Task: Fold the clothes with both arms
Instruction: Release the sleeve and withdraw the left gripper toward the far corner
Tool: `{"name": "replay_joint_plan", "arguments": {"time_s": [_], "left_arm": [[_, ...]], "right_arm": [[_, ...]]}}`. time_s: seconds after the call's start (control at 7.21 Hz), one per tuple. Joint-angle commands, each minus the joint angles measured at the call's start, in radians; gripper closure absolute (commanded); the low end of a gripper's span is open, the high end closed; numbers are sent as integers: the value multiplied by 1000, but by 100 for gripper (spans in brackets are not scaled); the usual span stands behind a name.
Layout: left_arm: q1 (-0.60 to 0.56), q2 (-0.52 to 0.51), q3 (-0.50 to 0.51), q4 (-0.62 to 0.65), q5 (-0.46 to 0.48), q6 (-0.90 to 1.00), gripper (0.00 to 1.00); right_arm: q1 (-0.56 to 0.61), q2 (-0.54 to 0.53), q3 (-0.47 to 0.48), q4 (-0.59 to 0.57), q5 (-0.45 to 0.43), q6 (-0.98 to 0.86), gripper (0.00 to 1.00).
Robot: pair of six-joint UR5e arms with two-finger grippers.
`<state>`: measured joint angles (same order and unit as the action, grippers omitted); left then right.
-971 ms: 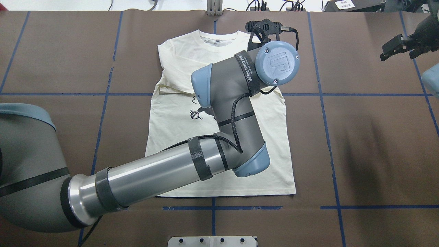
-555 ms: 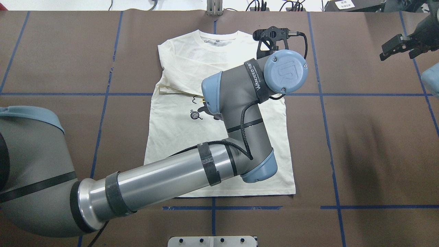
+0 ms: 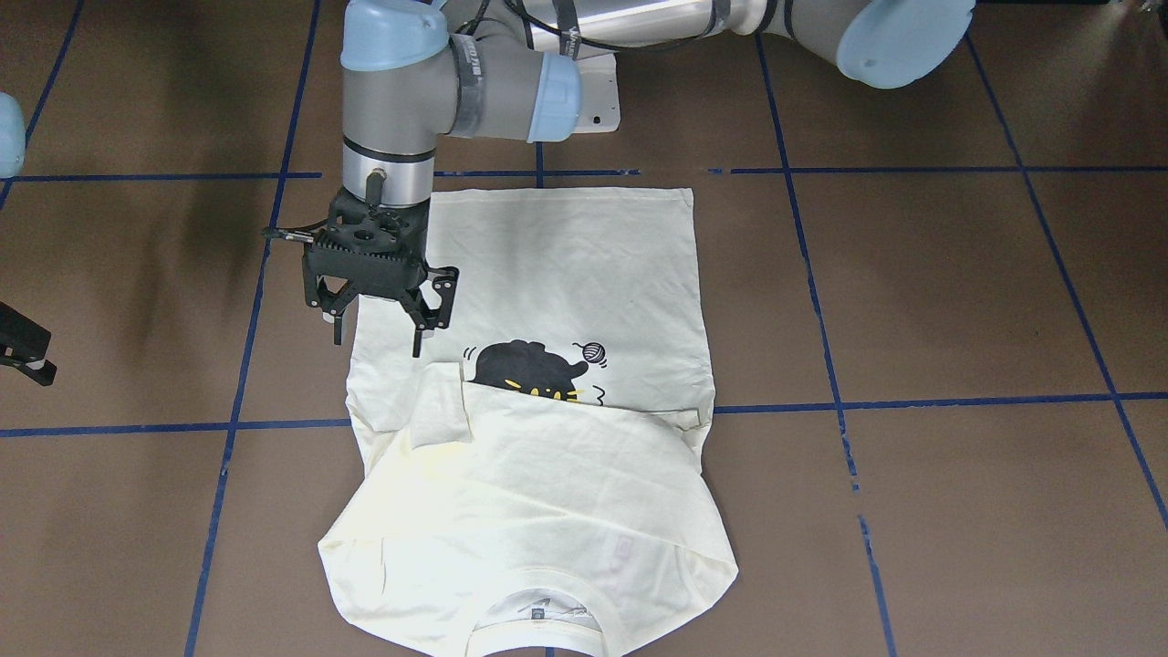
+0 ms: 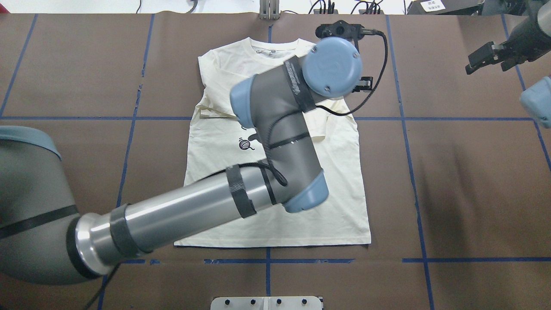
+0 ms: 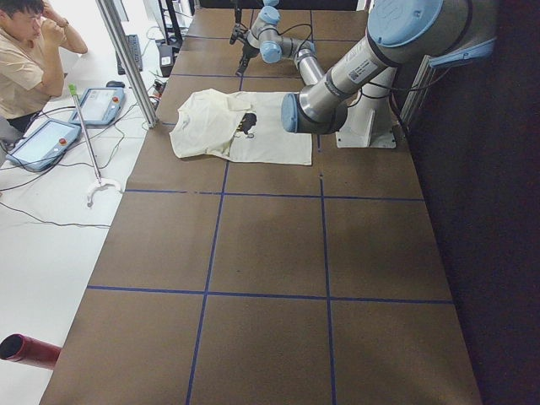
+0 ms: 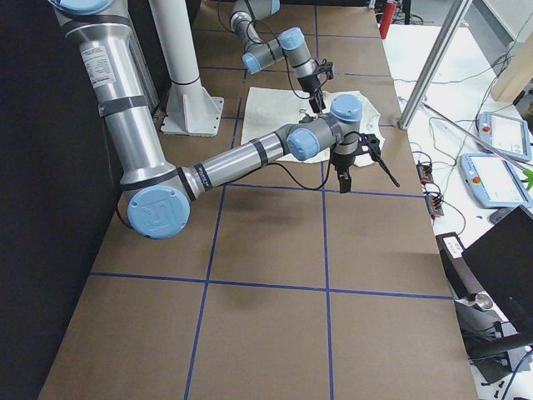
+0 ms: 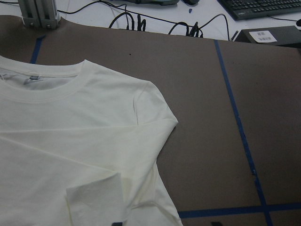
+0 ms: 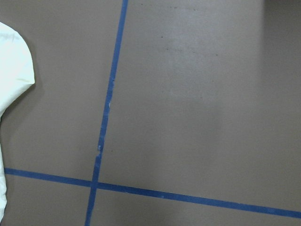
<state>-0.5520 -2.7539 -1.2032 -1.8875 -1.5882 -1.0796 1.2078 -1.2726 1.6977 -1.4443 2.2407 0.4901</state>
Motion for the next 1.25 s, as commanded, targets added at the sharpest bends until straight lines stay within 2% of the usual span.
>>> {"name": "replay_joint_plan", "arguments": {"time_s": [0.0,0.14,0.28,0.42,0.69,0.83,1.11], "left_arm": [[-188,206,-210,8,-233,332,0],[-254,299,-284,8,-287,452,0],[-322,369,-317,1,-338,587,0],[-389,417,-317,-7,-390,727,0],[-520,526,-317,-42,-502,944,0],[-567,587,-312,-94,-539,986,0],[-624,626,-284,-114,-597,975,0]], "right_arm": [[-87,83,-18,45,-9,129,0],[-147,134,-18,39,-42,244,0],[-207,186,-23,22,-108,327,0],[-264,246,-39,-20,-172,391,0],[-356,413,-104,-179,-304,471,1],[-405,485,-166,-205,-361,508,2],[-499,625,-374,-205,-507,538,4]]}}
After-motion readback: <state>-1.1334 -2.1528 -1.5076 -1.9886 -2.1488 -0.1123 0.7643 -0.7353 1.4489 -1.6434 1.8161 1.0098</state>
